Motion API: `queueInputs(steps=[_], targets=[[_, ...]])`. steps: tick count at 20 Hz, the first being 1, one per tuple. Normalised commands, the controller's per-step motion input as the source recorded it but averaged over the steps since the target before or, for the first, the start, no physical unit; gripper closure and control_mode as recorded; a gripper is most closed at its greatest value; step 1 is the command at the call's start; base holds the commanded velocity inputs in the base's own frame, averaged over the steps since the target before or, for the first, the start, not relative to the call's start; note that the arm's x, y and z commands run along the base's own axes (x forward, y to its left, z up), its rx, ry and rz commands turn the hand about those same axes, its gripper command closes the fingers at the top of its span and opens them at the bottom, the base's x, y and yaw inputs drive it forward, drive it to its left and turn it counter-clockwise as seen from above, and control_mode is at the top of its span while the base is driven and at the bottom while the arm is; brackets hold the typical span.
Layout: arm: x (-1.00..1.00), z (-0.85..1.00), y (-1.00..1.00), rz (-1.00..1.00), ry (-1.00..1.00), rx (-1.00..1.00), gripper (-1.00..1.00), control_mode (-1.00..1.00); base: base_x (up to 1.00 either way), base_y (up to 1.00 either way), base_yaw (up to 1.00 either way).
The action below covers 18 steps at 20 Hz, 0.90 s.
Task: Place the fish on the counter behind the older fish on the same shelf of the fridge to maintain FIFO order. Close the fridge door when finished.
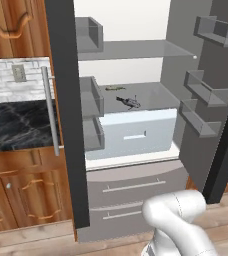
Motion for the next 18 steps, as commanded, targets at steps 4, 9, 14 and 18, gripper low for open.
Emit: queueInputs(steps=[4,9,14,18], targets=[[0.17,-0.04,-0.96,0.17,-0.23,0.02,-1.0,-1.0,0.0,0.0,0.0],[0.41,-0.16,-0.92,0.12,-0.04,0.05,-1.0,-1.0,0.0,0.0,0.0],[0.94,-0.16,-0.93,0.17,0.0,0.11,-1.0,-1.0,0.0,0.0,0.0],[0.99,-0.22,-0.71,0.25,0.0,0.13,-1.0,-1.0,0.0,0.0,0.0]])
